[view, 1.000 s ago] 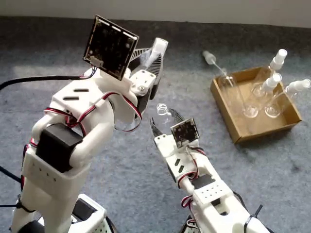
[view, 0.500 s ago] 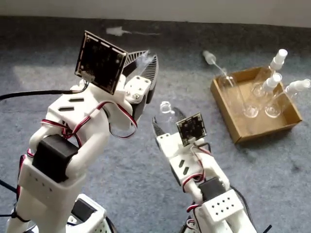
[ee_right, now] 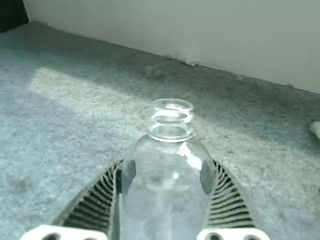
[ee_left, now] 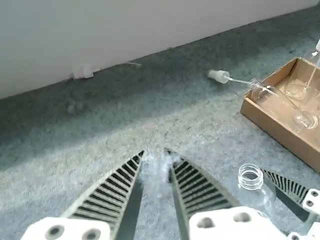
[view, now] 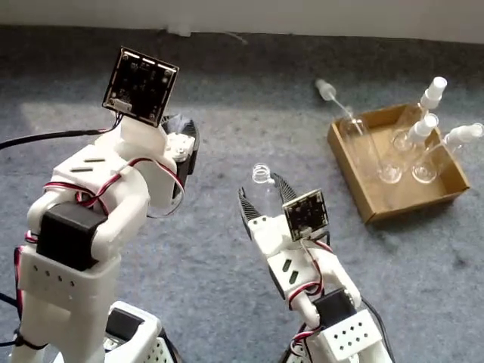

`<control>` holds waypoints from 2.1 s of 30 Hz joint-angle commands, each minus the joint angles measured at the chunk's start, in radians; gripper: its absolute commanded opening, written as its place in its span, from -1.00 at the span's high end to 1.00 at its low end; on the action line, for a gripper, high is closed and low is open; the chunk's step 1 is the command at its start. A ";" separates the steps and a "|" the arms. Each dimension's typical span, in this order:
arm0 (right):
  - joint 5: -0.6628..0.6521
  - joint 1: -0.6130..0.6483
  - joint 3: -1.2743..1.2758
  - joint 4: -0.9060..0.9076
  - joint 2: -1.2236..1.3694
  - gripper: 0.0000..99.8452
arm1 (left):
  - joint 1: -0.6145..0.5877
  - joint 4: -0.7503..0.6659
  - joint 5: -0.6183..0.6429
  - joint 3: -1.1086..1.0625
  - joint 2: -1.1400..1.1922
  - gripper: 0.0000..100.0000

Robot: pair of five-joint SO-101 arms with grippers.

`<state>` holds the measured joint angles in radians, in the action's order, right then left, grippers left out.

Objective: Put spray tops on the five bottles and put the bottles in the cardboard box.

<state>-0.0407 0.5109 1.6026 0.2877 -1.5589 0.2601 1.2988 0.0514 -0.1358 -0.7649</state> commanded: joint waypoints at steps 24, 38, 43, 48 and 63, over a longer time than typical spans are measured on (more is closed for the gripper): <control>-0.014 -0.114 -0.019 0.246 -0.278 0.84 | -0.137 0.348 0.006 0.022 -0.016 0.99; -0.011 -0.101 0.087 0.111 -0.280 0.84 | -0.137 0.390 -0.089 -0.074 -0.390 0.99; -0.015 -0.097 0.180 0.036 -0.280 0.84 | -0.137 0.390 -0.100 -0.229 -0.513 0.99; -0.015 -0.097 0.217 0.019 -0.280 0.84 | -0.137 0.388 -0.100 -0.403 -0.627 0.99; -0.017 -0.101 0.217 0.022 -0.280 0.84 | -0.349 0.382 -0.100 -0.618 -0.966 0.99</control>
<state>-0.0453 0.4035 1.6671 0.3368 -1.8243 0.0453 1.6840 -0.0391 -0.7480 -1.7223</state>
